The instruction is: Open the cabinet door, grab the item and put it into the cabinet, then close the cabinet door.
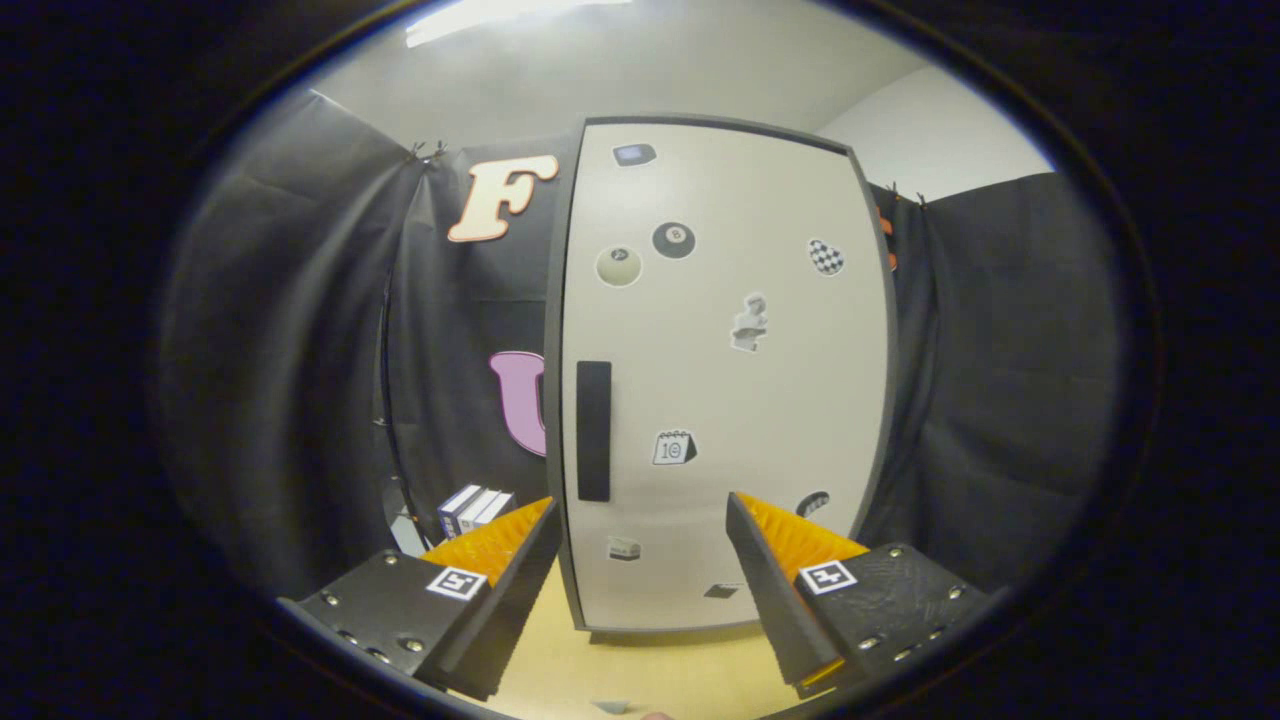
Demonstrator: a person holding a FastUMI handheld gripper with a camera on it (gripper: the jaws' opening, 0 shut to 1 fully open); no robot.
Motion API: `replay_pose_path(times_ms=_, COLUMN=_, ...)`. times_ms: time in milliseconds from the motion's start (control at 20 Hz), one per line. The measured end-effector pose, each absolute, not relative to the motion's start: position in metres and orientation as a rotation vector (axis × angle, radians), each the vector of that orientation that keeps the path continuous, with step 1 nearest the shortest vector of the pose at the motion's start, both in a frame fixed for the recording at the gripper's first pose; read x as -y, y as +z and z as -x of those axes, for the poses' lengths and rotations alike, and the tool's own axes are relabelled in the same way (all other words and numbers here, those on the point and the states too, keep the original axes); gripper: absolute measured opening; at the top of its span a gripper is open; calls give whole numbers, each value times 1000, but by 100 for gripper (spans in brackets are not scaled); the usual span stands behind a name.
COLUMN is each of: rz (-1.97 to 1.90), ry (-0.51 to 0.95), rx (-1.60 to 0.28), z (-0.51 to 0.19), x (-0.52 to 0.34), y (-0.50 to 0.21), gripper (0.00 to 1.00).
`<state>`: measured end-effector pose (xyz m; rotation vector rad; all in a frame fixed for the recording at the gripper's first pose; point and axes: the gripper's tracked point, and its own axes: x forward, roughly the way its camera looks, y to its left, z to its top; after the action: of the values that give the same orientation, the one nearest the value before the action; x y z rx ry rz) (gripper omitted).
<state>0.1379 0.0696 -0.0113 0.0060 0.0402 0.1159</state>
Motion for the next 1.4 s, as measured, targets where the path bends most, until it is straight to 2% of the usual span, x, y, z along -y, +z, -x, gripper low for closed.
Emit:
replay_pose_path(times_ms=250, rz=-32, ry=145, rx=-37, z=-196, x=-97, y=-11, gripper=98)
replay_pose_path(times_ms=600, rz=-56, ry=147, rx=-46, z=-256, x=-116, y=-11, gripper=84)
replay_pose_path(times_ms=850, rz=-49, ry=135, rx=-57, z=-271, x=-121, y=-18, gripper=74)
replay_pose_path(times_ms=1000, rz=-63, ry=129, rx=-54, z=-271, x=-125, y=-16, gripper=36)
replay_pose_path(times_ms=1050, rz=-75, ry=134, rx=-79, z=-270, x=-126, y=-19, gripper=36)
replay_pose_path(times_ms=1100, rz=-94, ry=133, rx=-76, z=-269, x=-126, y=-17, gripper=29)
replay_pose_path(times_ms=1350, rz=-107, ry=134, rx=-80, z=-259, x=-122, y=-18, gripper=29)
replay_pose_path(times_ms=1400, rz=-123, ry=133, rx=-80, z=-256, x=-120, y=-19, gripper=24)
